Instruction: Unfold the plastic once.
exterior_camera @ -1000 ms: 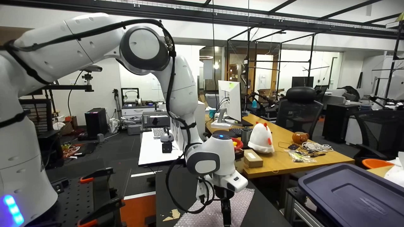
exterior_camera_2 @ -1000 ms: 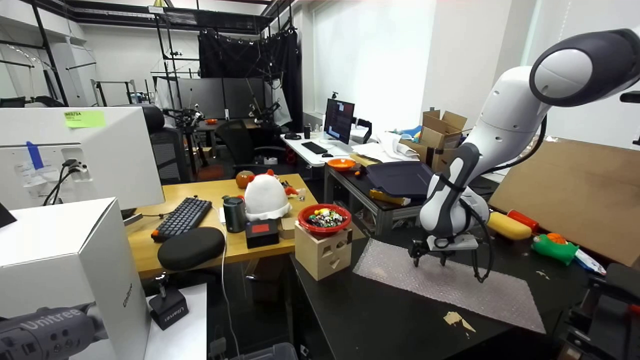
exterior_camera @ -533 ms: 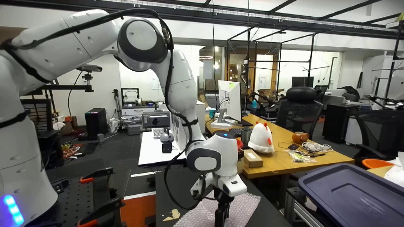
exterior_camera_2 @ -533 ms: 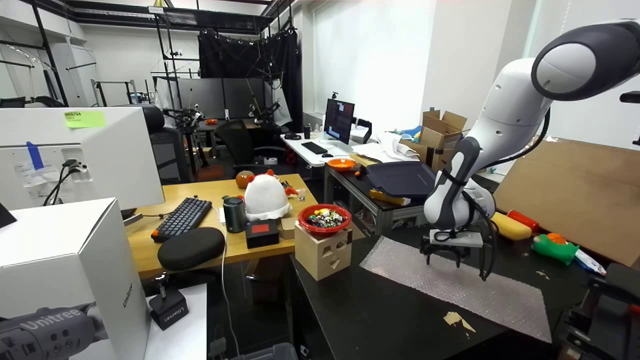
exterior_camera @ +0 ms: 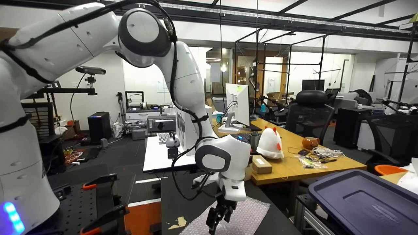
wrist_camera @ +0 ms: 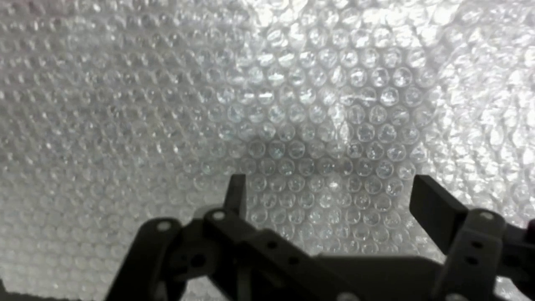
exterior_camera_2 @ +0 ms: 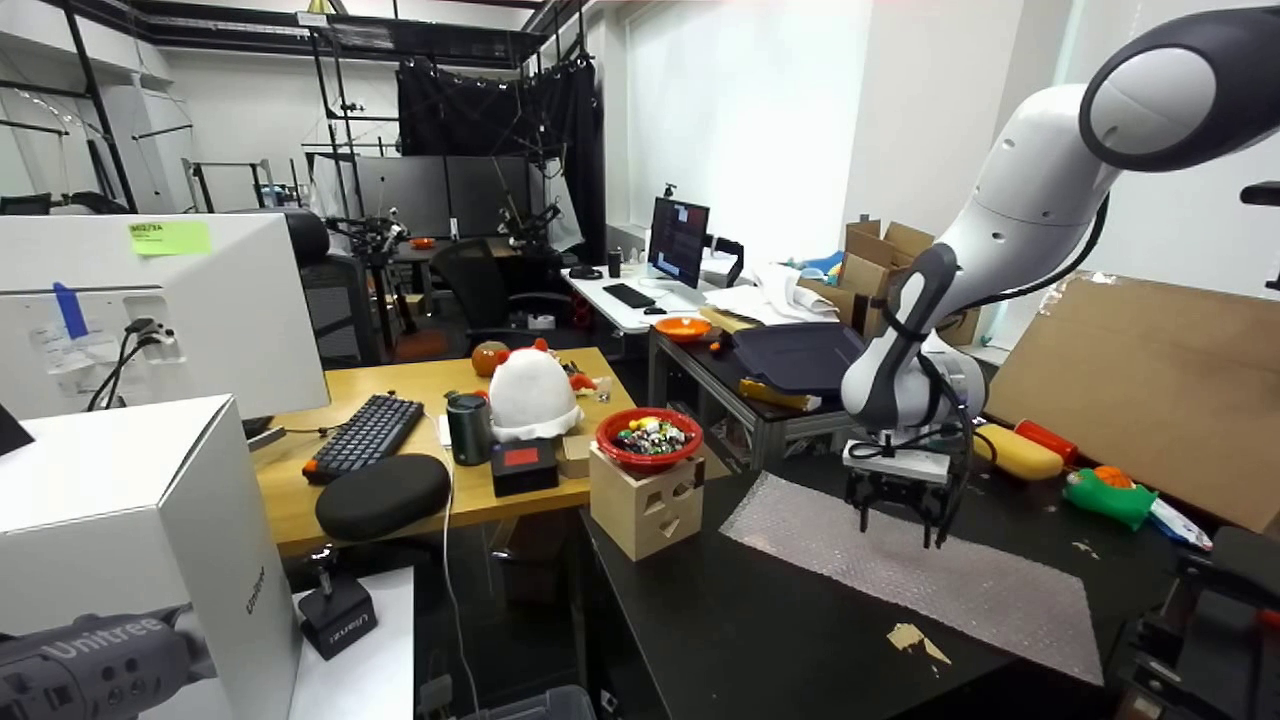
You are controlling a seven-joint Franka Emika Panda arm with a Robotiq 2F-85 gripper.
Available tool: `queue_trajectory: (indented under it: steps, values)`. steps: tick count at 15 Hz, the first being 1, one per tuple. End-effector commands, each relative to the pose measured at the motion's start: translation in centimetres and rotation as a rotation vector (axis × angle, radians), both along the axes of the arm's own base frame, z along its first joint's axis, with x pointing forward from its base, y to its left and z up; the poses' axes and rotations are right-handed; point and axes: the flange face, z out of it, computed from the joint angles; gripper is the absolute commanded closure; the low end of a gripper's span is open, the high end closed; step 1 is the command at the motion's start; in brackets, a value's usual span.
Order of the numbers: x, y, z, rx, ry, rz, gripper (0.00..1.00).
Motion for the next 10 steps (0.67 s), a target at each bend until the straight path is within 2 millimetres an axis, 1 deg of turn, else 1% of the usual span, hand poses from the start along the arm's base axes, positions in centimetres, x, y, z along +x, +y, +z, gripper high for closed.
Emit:
queue_trajectory:
  steps: [1,5,8,10]
  values:
    - [0.1,0.0,-0.5,0.044,-0.034,-0.134,0.0]
    - [-1.1,-1.2,-3.6,0.054,-0.039,-0.188,0.0]
    - [-1.7,-1.5,-5.9,0.017,-0.035,-0.15,0.0]
    - [-1.5,-1.1,-6.5,-0.009,-0.033,-0.092,0.0]
